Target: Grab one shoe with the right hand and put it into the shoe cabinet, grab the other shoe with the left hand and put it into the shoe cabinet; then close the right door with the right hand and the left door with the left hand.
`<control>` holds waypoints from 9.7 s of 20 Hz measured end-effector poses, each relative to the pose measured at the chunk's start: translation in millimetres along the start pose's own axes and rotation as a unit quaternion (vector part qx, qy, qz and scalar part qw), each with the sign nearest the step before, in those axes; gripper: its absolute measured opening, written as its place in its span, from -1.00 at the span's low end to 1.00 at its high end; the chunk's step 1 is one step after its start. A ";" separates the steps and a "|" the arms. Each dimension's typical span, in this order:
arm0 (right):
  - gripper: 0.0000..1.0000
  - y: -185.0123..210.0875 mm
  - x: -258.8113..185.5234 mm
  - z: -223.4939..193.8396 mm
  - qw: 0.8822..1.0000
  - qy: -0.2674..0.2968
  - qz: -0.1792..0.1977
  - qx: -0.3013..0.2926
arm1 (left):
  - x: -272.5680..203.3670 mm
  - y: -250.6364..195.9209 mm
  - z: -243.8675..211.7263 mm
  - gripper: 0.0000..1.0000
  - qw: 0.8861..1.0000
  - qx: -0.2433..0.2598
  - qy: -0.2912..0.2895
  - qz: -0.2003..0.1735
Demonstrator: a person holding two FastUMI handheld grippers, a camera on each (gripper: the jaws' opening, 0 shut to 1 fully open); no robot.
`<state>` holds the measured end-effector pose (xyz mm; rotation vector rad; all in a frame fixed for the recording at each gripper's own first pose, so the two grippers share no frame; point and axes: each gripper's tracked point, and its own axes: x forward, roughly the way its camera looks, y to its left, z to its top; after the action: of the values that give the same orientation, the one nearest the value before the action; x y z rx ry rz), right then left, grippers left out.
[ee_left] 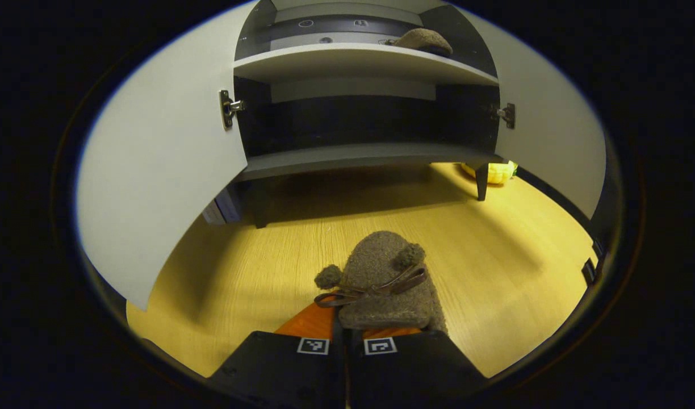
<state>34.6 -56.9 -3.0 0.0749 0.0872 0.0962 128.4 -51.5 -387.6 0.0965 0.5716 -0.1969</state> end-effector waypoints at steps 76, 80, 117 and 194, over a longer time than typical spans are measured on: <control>0.96 -194.7 16.5 56.8 0.992 -0.063 -0.097 0.042 | -204.2 39.3 349.7 0.93 0.967 -0.039 -0.219 0.121; 0.96 -177.6 21.2 67.8 0.993 -0.078 -0.085 0.035 | -250.6 42.0 330.6 0.93 0.964 -0.035 -0.229 0.127; 0.95 28.6 74.5 66.0 0.995 -0.069 0.062 0.032 | -324.0 77.8 268.3 0.93 0.964 -0.046 -0.224 0.140; 1.00 -4.7 27.4 63.6 0.997 -0.072 0.022 -0.001 | -238.4 68.5 366.2 0.84 0.959 -0.071 -0.268 0.051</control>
<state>68.0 -63.3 57.5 0.0823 -0.0579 0.1350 139.9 0.0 51.6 -0.0672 0.0373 -0.0739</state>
